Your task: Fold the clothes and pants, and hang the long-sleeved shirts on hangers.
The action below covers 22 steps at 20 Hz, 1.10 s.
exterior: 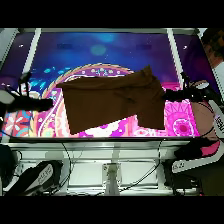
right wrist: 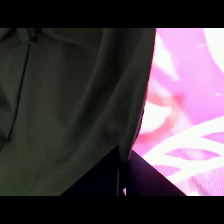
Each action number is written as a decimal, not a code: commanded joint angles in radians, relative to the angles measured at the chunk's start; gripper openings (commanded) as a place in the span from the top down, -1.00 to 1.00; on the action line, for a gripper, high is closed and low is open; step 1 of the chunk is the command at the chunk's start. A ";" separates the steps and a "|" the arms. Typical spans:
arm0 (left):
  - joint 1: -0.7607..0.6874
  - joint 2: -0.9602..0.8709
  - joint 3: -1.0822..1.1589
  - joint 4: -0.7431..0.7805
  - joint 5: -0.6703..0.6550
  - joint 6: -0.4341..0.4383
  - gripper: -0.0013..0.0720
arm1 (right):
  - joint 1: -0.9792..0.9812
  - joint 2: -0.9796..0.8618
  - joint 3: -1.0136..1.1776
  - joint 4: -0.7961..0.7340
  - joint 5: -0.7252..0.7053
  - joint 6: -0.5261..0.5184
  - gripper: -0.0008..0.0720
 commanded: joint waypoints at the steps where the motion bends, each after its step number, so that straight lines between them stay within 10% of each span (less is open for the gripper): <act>1: -0.082 0.138 -0.192 0.014 0.015 -0.130 -0.04 | 0.001 0.002 0.001 0.020 -0.005 0.002 0.93; 2: -0.102 0.147 -0.225 0.014 0.015 -0.156 -0.81 | 0.001 0.002 0.001 0.022 -0.005 0.003 0.93; 3: -0.120 0.146 -0.250 0.013 0.015 -0.175 -0.92 | 0.001 0.002 0.001 0.021 -0.004 0.003 0.93; 6: -0.133 0.134 -0.284 -0.053 0.014 -0.198 -0.63 | 0.001 0.002 0.001 0.021 0.002 0.003 0.93; 22: -0.133 0.088 -0.400 -0.161 0.007 -0.196 -0.61 | 0.001 0.002 0.001 0.021 0.000 0.003 0.93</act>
